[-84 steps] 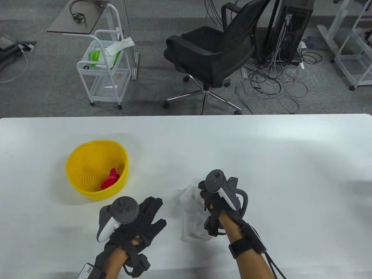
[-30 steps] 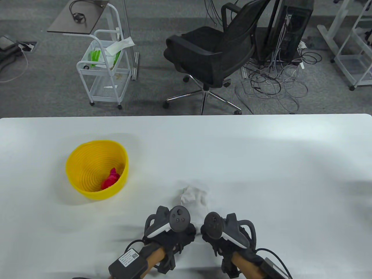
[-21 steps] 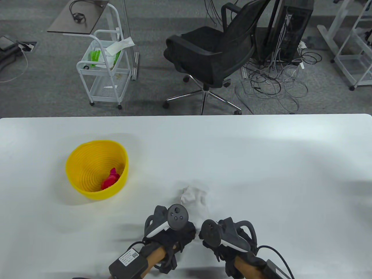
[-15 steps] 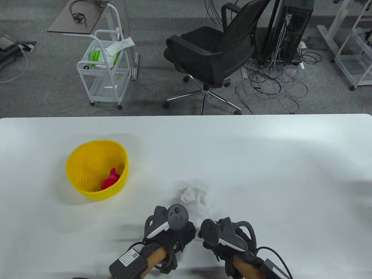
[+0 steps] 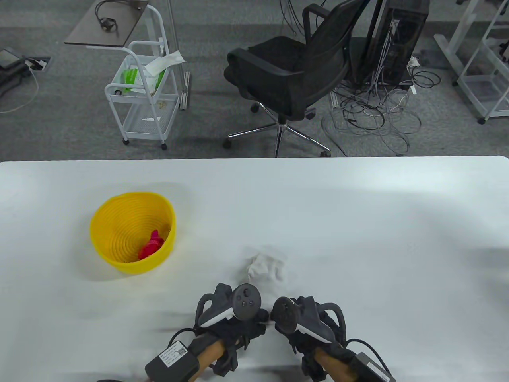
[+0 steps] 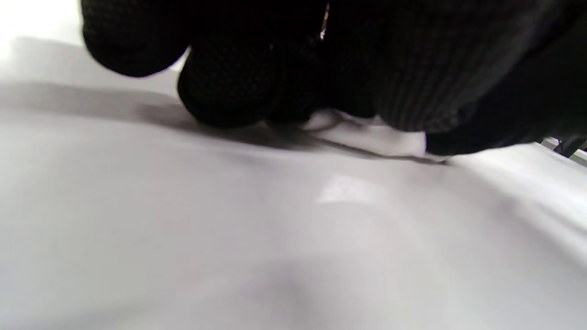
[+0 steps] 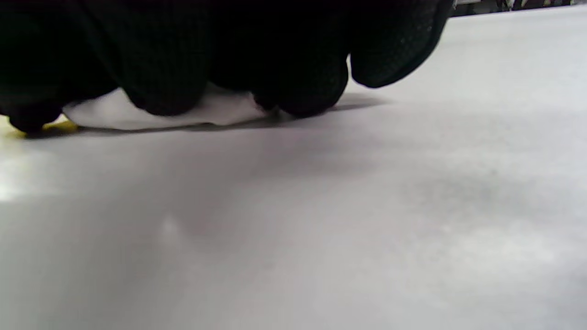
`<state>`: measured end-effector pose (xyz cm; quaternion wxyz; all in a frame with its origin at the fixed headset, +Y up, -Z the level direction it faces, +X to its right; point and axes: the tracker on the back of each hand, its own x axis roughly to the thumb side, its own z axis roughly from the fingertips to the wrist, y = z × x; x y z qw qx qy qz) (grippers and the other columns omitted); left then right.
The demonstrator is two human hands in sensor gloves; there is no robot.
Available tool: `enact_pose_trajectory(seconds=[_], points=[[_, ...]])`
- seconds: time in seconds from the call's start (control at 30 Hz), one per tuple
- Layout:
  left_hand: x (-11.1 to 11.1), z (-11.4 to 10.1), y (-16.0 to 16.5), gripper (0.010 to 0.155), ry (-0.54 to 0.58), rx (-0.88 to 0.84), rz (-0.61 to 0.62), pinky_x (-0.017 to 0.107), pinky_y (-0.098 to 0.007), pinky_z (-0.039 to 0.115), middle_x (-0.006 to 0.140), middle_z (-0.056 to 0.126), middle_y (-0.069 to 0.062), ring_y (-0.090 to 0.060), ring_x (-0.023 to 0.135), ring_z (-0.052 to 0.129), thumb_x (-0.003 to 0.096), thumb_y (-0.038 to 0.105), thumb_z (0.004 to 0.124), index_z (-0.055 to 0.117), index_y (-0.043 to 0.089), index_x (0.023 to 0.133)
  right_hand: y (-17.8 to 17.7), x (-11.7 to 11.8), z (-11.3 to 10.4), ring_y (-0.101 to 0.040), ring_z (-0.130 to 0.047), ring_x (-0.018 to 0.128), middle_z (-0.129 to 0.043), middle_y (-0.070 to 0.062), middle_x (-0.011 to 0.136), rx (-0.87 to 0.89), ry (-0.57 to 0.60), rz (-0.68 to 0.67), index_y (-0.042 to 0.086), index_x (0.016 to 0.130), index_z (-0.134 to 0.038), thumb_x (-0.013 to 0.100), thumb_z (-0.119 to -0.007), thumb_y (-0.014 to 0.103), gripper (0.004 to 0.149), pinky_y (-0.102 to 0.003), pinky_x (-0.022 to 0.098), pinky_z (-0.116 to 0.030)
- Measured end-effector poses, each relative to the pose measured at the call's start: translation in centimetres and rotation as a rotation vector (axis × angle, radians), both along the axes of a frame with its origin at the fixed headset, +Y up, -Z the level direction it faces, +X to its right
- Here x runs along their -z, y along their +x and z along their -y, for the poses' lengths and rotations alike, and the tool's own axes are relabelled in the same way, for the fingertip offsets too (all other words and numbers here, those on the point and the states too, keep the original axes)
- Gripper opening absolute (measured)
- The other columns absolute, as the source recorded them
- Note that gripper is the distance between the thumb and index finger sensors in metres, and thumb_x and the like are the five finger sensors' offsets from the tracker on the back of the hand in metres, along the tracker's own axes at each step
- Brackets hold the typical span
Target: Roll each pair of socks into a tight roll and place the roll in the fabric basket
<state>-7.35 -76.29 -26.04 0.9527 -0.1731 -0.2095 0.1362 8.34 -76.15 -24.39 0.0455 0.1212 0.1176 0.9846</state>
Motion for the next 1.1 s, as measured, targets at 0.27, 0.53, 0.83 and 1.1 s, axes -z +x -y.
enact_pose_trajectory(seconds=[0.27,0.53,0.83,1.1], points=[[-0.5,0.3,0.7,0.043,0.138,0.007,0.003,0.041,-0.042,0.081,0.066,0.097,-0.002,-0.020,0.045,0.099,0.0323,0.041,0.094,0.094,0.027,0.073,0.2,0.4,-0.2,-0.015,-0.093,0.071,-0.090,0.006,0.081,0.033,-0.053,0.022,0.031,0.081,-0.085,0.041,-0.083,0.042,0.042,-0.048,0.061,-0.076],[-0.1,0.6,0.0,0.038,0.061,-0.066,-0.092,0.039,-0.043,0.081,0.063,0.099,-0.004,-0.022,0.042,0.099,0.0353,0.039,0.090,0.098,0.027,0.070,1.6,0.3,-2.5,-0.016,-0.097,0.066,-0.094,0.006,0.077,0.174,0.037,0.050,0.032,0.076,-0.089,0.039,-0.086,0.042,0.039,-0.048,0.057,-0.079],[0.0,0.7,0.1,0.039,0.054,-0.052,-0.092,0.038,-0.043,0.081,0.062,0.098,-0.004,-0.020,0.040,0.098,0.0362,0.040,0.087,0.096,0.027,0.071,0.0,-0.8,-1.3,-0.016,-0.094,0.076,-0.090,0.009,0.086,-0.029,0.029,-0.073,0.034,0.082,-0.086,0.036,-0.091,0.045,0.048,-0.049,0.060,-0.076],[0.0,0.0,-0.2,0.042,0.057,-0.061,-0.101,0.039,-0.044,0.082,0.065,0.100,-0.005,-0.022,0.043,0.102,0.0354,0.043,0.088,0.098,0.025,0.072,-0.8,-0.6,-0.1,-0.016,-0.093,0.074,-0.089,0.007,0.084,-0.074,0.083,-0.008,0.033,0.083,-0.084,0.039,-0.086,0.045,0.046,-0.049,0.061,-0.075]])
